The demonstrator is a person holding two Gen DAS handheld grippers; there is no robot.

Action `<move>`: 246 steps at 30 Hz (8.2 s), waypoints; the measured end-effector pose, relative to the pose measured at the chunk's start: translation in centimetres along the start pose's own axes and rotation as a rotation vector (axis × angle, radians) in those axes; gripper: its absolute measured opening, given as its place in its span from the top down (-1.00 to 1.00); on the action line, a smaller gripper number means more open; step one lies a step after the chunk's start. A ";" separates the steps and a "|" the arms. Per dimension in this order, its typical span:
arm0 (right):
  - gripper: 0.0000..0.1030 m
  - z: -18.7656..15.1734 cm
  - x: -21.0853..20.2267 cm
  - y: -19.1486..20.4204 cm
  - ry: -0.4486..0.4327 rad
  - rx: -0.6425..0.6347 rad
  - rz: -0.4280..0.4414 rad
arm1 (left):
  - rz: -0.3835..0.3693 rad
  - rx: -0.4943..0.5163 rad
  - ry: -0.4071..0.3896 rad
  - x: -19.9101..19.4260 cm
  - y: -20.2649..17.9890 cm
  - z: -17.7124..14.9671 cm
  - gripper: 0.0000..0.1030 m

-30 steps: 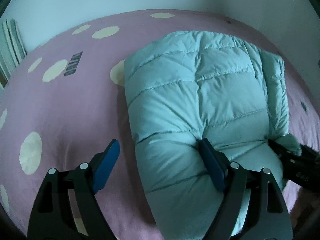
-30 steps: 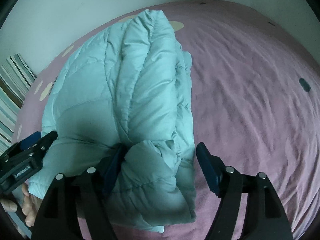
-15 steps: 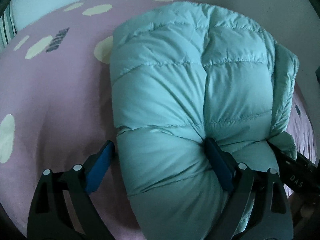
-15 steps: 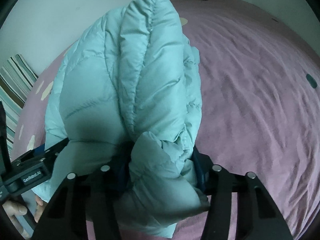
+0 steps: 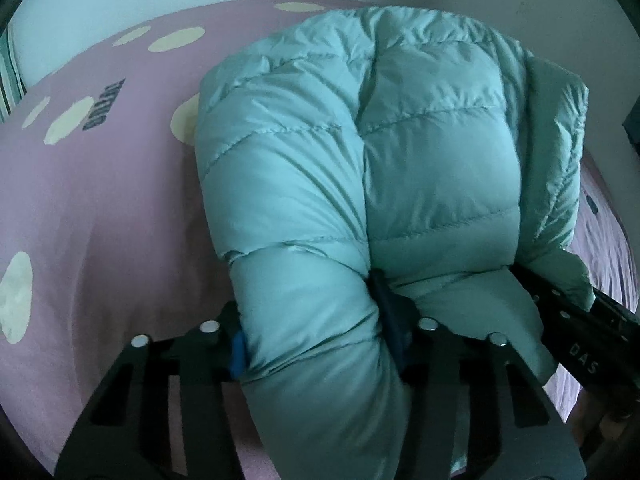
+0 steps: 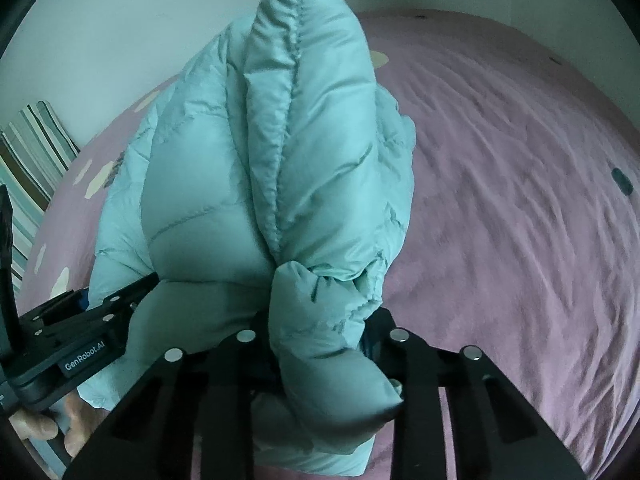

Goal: Fold large clothes

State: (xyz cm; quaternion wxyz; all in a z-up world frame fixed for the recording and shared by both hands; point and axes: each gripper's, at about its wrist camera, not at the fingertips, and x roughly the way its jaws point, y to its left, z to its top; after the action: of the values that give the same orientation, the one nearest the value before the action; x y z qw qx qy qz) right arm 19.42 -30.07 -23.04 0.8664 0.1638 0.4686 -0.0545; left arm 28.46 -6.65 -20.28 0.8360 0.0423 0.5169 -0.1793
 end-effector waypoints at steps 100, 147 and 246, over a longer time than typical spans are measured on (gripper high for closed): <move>0.47 13.8 10.5 5.8 0.047 -0.099 -0.029 | 0.160 -0.020 0.005 4.4 4.4 9.0 -0.21; -0.32 1.1 -5.5 4.3 -0.101 -0.082 -0.083 | 0.183 -0.105 -0.198 -10.8 3.4 -3.7 -0.78; -0.59 -1.1 -15.4 7.5 -0.311 -0.190 -0.067 | 0.227 -0.077 -0.406 -21.1 1.6 -7.4 -0.78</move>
State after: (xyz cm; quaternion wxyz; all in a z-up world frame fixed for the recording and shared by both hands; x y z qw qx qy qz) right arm 11.84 -23.51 -9.05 0.9377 0.0551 0.3372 -0.0636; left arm 14.30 2.15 -5.32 0.9387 0.0310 0.3364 -0.0691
